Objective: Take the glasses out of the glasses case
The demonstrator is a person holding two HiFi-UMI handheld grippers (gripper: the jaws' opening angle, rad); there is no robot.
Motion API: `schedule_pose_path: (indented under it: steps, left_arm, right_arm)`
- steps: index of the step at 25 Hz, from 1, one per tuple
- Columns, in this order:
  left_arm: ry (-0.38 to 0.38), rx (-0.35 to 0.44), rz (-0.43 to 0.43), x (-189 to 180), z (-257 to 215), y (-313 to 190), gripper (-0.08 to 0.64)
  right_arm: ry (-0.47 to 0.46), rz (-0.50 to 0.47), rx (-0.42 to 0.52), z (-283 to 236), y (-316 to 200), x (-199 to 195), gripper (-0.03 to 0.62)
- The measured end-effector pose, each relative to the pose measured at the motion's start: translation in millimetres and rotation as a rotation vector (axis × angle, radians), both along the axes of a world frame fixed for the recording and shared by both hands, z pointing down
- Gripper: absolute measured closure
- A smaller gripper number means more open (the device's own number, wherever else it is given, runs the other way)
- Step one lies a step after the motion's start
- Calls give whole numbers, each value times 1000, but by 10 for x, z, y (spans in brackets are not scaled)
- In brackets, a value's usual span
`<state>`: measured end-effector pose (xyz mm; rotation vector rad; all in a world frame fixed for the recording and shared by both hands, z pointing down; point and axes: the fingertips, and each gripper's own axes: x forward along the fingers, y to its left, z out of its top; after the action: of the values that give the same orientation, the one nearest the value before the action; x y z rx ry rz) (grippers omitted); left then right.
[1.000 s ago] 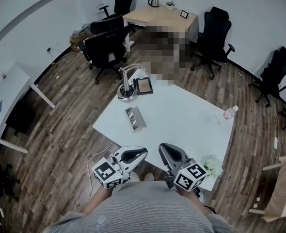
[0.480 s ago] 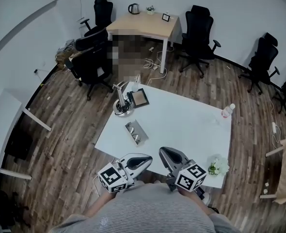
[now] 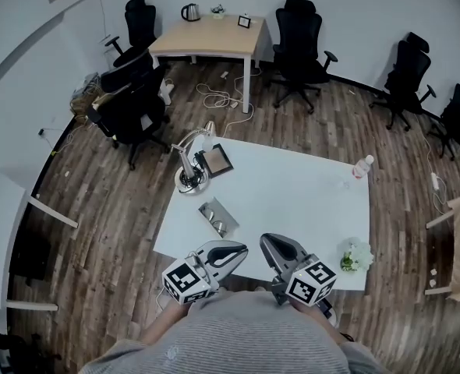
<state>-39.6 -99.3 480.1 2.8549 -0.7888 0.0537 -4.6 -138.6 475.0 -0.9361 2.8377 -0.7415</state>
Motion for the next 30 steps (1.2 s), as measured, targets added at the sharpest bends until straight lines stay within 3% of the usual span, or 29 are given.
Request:
schedule_pose_path:
  steps: [4,9,13,20,30]
  left_arm:
    - [-30,15,26,-38,53,-75,541]
    - [-94,44,42,-116,135,-186,454]
    - [-215,111,38,-212,278,-290,451]
    - [-580,180,166,-472,920,-370,451]
    - [-723,177,285,-624,1316,-447,429]
  right_arm:
    - [-8,30,-7,37,-38,36,575]
    - [-5,57,-16,66,-71,76,575]
    - [-2,70,-18,104,-63,119,575]
    - [4,104,-10,92,-58,210,575]
    - [19,134,-11,56,-7,228,575]
